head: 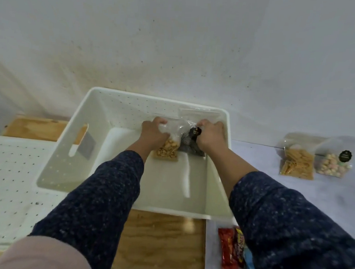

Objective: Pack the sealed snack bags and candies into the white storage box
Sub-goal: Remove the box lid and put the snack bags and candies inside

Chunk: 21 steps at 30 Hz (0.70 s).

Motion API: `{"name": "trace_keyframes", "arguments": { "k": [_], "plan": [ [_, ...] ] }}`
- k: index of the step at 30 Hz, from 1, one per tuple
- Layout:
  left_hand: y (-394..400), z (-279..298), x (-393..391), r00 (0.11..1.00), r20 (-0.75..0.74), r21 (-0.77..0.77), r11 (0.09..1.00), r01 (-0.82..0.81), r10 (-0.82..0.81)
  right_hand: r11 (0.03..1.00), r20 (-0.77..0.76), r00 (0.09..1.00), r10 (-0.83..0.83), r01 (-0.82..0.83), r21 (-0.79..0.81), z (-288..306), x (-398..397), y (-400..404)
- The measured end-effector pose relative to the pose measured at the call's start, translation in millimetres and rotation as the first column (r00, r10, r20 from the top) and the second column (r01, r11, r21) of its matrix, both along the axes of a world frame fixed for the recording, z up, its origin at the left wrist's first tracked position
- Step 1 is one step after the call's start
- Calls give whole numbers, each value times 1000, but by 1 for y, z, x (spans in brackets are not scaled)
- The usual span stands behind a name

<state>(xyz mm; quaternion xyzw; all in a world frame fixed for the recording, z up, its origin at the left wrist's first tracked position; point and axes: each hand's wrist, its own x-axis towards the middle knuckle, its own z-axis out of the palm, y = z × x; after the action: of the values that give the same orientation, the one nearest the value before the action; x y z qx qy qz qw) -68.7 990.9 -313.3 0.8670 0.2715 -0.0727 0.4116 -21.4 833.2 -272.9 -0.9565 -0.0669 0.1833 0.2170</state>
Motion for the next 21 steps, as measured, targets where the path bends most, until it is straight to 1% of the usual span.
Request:
{"name": "trace_keyframes", "arguments": {
  "k": [2, 4, 7, 10, 13, 16, 21],
  "plan": [
    [0, 16, -1, 997, -78, 95, 995, 31, -23, 987, 2, 995, 97, -96, -126, 16, -1, -1],
    [0, 41, -2, 989, -134, 259, 961, 102, -69, 967, -15, 986, 167, -167, -191, 36, -2, -4],
    [-5, 92, -3, 964, -219, 461, 855, 237, -149, 950, -12, 977, 212, -209, -231, 75, -4, -13],
    [-24, 149, -10, 947, -268, 575, 760, 303, -175, 901, -30, 960, 279, -273, -336, 122, -9, -33],
    [-51, 200, -26, 957, -247, 636, 720, 279, -152, 882, -32, 949, 314, -305, -359, 170, -22, -69],
    [-89, 239, -47, 968, -215, 643, 728, 238, -128, 875, 12, 936, 351, -323, -362, 210, -36, -115],
    [-173, 275, -73, 976, -159, 655, 724, 218, -149, 877, 108, 926, 361, -298, -378, 249, -57, -204]
  ]
}}
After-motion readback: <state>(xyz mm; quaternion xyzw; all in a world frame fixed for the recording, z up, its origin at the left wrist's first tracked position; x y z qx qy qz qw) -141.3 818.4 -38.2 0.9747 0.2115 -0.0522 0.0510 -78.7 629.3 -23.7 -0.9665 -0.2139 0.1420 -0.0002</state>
